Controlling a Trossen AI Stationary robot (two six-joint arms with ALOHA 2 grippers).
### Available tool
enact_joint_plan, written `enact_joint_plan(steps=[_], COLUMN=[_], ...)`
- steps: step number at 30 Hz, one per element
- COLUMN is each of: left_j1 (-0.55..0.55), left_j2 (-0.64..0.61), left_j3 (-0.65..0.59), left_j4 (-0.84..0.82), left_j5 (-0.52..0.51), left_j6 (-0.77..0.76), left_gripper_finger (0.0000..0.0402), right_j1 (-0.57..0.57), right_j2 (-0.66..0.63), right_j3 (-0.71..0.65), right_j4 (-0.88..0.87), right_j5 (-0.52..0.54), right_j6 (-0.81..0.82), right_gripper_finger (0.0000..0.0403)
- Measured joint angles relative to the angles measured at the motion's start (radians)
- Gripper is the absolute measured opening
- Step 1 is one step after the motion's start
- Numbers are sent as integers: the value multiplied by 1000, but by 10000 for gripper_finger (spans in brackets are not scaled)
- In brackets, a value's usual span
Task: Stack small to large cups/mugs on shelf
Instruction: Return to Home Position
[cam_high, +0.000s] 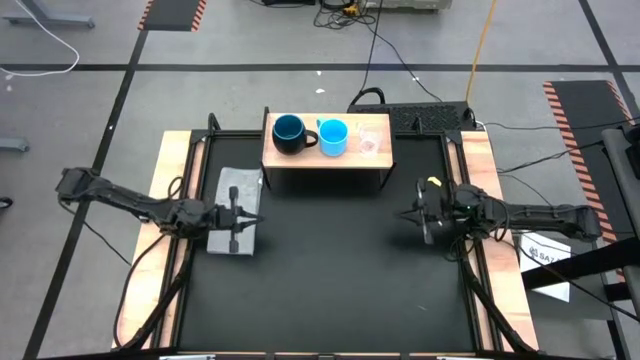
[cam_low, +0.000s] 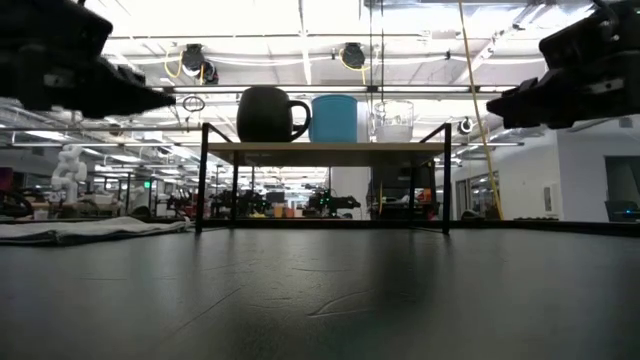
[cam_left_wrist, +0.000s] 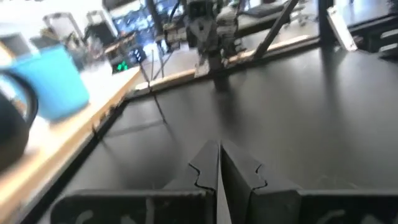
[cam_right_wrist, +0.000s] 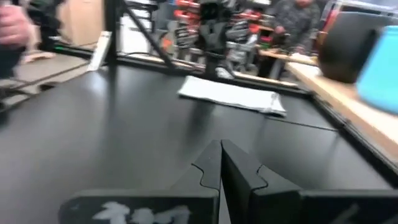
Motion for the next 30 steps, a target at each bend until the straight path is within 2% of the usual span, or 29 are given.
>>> enact_joint_plan(steps=[3,10,14,20,27,30], left_j1=[21,59,81,113,113,113], left_j2=[0,-4,-37,-211,-426,-485], left_j3=[48,190,222,190,135,115], left_j4=[-37,-249,-349,-424,-517,-541], left_j5=[42,63,123,274,305,310], left_j6=[35,69,89,65,-4,-11], left_gripper_finger=[21,21,21,21,21,21], right_j1=[0,0,0,0,0,0], right_j2=[7,10,10,10,10,10], right_j3=[0,0,0,0,0,0], right_j4=[25,44,44,44,44,50], right_j5=[-47,-49,-46,-71,-74,-139], right_j6=[13,17,16,55,121,119], right_gripper_finger=[0,0,0,0,0,0])
